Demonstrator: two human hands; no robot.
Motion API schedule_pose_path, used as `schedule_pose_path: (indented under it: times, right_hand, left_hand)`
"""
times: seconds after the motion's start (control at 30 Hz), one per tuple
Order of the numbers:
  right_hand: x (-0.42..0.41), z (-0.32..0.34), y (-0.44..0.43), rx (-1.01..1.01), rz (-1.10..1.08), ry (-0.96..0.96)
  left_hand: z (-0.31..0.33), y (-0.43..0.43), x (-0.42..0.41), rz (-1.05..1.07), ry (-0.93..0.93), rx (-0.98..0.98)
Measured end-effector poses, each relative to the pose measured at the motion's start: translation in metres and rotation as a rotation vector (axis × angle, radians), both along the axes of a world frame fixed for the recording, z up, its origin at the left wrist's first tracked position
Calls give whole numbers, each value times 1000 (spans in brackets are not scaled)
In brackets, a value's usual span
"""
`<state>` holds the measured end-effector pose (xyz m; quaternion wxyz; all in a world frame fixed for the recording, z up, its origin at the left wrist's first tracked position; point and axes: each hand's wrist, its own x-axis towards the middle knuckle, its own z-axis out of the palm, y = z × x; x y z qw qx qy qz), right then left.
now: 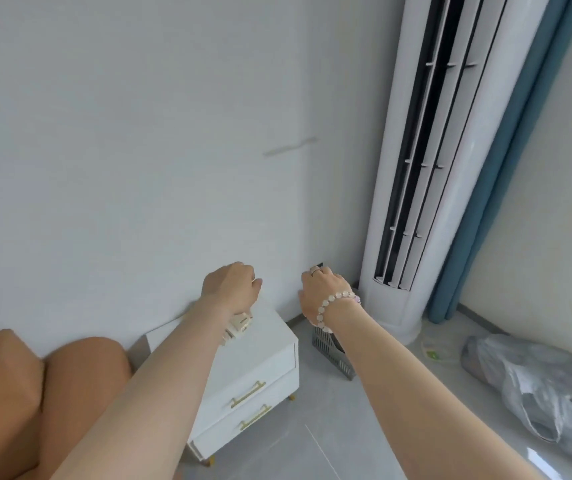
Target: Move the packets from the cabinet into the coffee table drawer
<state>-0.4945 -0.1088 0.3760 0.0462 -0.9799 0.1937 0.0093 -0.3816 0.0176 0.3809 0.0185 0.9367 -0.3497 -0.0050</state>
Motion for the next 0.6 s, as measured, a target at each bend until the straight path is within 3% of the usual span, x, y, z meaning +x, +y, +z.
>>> schedule_pose_path:
  times: [0.17,0.37,0.6]
  right_hand:
    - [73,-6,-37,-37,60,-61]
    - [149,-46,-4,-32,200,-164]
    - [233,-95,13,-11,287,-99]
  left_hand:
    - [-8,-19,45,103,-14,-58]
    - [-40,20,94,277,-80,-65]
    - [-91,58,180,466,-19,-124]
